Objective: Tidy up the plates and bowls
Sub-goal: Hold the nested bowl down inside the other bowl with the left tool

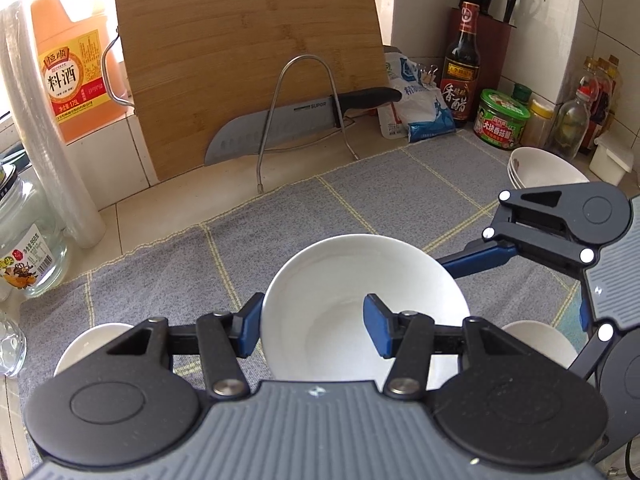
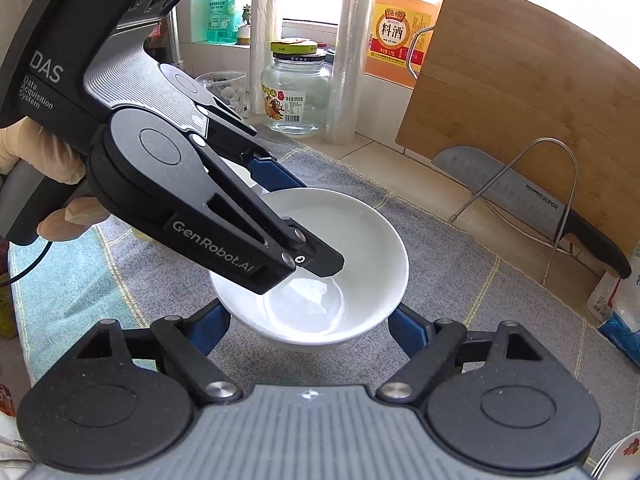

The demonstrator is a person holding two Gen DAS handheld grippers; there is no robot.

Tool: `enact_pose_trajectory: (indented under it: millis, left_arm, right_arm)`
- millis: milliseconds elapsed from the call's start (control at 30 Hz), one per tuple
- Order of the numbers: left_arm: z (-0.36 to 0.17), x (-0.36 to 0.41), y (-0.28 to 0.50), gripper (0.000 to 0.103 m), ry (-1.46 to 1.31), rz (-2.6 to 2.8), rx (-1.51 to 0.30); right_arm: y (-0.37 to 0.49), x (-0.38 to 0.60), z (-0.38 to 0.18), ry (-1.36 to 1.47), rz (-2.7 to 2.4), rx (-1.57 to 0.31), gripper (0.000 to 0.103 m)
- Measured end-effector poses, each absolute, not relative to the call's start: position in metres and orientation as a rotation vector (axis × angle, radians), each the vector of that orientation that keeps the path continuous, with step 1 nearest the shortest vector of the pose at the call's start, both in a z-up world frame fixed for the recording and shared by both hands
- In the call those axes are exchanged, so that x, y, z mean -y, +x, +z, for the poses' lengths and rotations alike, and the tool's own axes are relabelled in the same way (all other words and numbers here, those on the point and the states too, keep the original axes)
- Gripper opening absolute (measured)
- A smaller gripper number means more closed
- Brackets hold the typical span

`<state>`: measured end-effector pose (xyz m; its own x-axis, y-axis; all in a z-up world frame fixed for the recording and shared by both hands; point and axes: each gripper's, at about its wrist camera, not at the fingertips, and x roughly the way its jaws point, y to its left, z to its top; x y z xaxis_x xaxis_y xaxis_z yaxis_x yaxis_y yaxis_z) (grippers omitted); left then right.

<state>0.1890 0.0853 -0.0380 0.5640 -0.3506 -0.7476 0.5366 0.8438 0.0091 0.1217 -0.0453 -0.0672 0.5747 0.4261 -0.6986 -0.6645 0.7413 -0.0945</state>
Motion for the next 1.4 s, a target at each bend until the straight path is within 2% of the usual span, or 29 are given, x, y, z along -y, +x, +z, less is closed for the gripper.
enact_pose_trajectory:
  millis: [600, 1400]
  left_arm:
    - [-0.017, -0.043, 0.133, 0.052, 0.281, -0.590, -0.777]
    - [-0.044, -0.014, 0.100, 0.052, 0.316, -0.638, -0.844]
  right_arm:
    - [0.059, 0.086, -0.048, -0.343, 0.602, -0.677, 0.089]
    - [0.022, 0.112, -0.072, -0.299, 0.586, -0.750, 0.089]
